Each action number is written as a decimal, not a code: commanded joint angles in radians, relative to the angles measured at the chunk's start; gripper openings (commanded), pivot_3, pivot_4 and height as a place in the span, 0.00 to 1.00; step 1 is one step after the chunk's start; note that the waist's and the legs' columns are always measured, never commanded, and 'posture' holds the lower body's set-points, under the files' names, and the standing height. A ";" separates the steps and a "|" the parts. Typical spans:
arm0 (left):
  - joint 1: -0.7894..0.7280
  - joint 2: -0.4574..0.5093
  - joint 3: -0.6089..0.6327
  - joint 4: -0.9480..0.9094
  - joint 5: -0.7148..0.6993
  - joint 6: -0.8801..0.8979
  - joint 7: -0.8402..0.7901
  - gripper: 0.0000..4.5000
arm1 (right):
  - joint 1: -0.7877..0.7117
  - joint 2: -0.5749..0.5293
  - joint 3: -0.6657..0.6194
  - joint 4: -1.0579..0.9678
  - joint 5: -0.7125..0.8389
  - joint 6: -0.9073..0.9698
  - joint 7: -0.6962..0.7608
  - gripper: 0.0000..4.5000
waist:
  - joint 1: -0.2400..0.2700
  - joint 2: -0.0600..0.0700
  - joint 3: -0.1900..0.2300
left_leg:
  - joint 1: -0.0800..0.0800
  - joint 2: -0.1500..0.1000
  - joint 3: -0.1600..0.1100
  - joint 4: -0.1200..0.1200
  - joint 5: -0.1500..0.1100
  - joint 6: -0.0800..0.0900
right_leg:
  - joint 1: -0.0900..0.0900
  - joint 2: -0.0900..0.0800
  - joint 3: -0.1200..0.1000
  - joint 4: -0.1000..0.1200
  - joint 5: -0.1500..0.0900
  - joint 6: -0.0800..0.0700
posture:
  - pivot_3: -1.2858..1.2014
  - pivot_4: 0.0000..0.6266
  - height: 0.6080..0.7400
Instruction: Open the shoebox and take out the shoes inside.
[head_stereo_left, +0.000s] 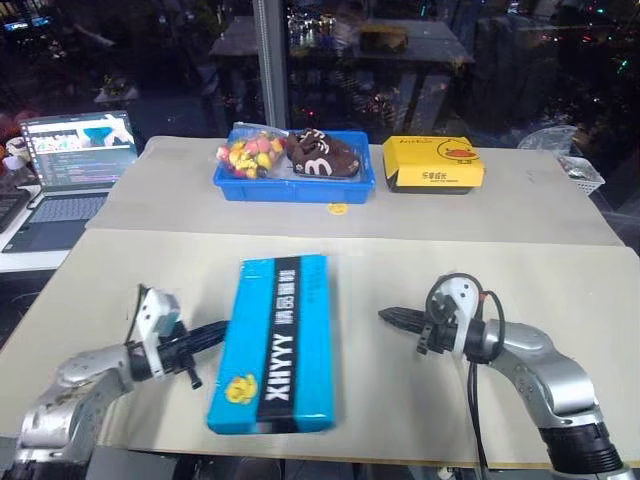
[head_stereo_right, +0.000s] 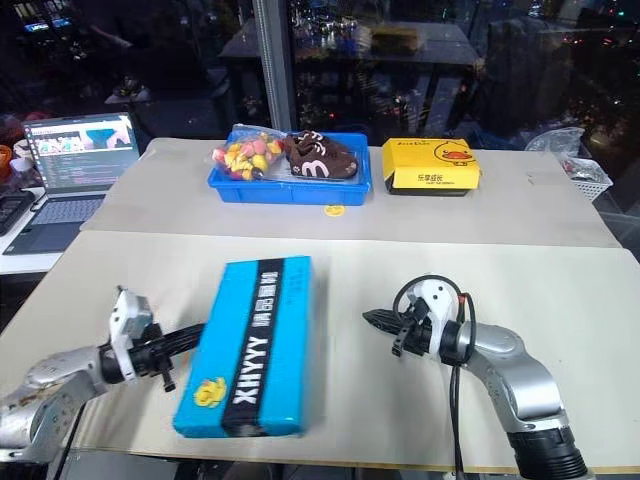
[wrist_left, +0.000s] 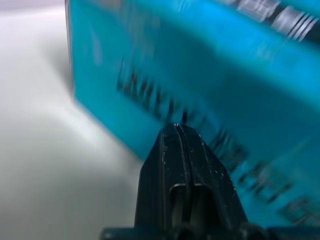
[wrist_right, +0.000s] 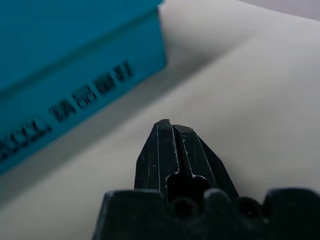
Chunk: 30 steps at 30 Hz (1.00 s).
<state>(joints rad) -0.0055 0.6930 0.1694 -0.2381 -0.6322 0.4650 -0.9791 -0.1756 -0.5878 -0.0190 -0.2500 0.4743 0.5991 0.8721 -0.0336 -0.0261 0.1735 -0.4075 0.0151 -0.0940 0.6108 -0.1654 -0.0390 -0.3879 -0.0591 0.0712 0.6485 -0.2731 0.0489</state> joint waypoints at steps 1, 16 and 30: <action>-0.101 -0.055 -0.086 -0.051 0.008 0.029 0.043 0.00 | -0.006 -0.047 -0.056 -0.031 0.028 0.004 0.017 0.02 | 0.003 0.001 0.000 | 0.000 0.000 0.000 0.000 0.000 0.000 | 0.000 0.000 0.000 0.000 0.000 0.000 | 0.52 0.24 1.00; -0.396 -0.273 -0.294 0.173 0.151 -0.045 0.034 0.00 | -0.249 -0.010 -0.030 0.405 -0.143 -0.298 0.001 0.02 | 0.003 0.000 0.000 | -0.002 -0.001 0.001 0.002 0.000 0.000 | 0.000 0.001 0.001 0.000 0.002 -0.002 | 0.52 0.24 1.00; -0.350 -0.113 -0.211 0.247 0.261 -0.181 -0.044 0.00 | -0.218 -0.170 -0.078 0.458 -0.252 -0.296 0.012 0.02 | -0.003 0.001 0.001 | -0.003 -0.002 0.000 0.002 0.000 0.000 | 0.000 0.000 0.001 -0.001 0.004 -0.004 | 0.52 0.24 1.00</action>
<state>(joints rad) -0.3493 0.5619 -0.0868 0.0221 -0.3561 0.3234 -0.9996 -0.4143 -0.7283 -0.0381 0.2846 0.1905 0.2862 0.8603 -0.0362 -0.0249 0.1746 -0.4105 0.0135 -0.0937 0.6120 -0.1653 -0.0388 -0.3887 -0.0589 0.0718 0.6479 -0.2691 0.0451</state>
